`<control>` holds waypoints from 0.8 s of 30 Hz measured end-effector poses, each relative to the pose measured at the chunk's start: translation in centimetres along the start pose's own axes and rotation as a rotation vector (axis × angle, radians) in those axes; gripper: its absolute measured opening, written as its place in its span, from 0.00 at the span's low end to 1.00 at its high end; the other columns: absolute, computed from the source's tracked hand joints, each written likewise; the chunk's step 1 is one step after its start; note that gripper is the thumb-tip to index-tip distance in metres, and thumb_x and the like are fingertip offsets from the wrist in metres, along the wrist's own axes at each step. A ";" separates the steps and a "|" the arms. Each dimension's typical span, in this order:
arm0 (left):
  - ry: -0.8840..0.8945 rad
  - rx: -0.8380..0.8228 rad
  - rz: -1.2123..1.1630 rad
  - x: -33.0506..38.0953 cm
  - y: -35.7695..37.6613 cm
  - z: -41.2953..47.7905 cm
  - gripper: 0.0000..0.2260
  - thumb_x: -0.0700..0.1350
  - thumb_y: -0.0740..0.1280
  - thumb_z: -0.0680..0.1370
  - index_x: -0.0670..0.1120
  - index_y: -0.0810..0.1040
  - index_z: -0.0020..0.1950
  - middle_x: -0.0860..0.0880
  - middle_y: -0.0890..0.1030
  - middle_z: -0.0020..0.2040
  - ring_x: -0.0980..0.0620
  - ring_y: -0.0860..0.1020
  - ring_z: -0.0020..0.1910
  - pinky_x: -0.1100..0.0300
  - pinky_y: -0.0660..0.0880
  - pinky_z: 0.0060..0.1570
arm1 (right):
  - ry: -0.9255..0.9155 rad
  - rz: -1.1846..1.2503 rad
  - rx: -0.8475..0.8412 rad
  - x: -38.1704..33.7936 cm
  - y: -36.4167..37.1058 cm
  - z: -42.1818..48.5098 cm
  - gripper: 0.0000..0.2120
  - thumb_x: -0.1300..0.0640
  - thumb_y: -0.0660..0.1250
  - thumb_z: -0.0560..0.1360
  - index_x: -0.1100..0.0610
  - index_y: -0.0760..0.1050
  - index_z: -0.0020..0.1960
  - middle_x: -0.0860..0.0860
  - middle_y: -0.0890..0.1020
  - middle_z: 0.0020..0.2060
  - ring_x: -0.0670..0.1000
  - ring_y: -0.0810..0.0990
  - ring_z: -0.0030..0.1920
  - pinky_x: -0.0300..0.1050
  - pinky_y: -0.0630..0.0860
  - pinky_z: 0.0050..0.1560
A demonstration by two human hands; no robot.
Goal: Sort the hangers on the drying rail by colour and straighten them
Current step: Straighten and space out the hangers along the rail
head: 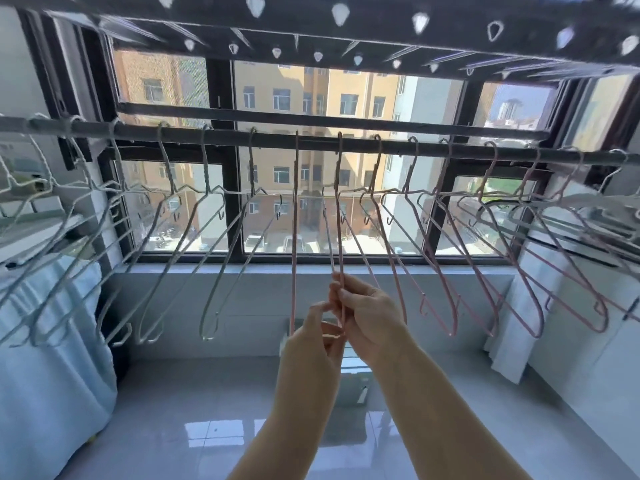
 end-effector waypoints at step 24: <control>0.313 -0.187 -0.050 2.6 0.9 -2.4 0.18 0.43 0.68 0.73 0.52 0.72 0.62 0.62 0.73 0.49 0.65 0.75 0.40 0.76 0.72 0.41 | -0.663 -0.974 0.561 -4.7 -4.9 -9.4 0.15 0.57 0.61 0.77 0.47 0.69 0.63 0.51 0.72 0.64 0.46 0.69 0.61 0.35 0.64 0.56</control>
Point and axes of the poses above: each hand's wrist, its own z-axis towards the middle knuckle, its own y-axis out of the palm, x = y × z, the point moved 6 cm from there along z, towards the middle knuckle
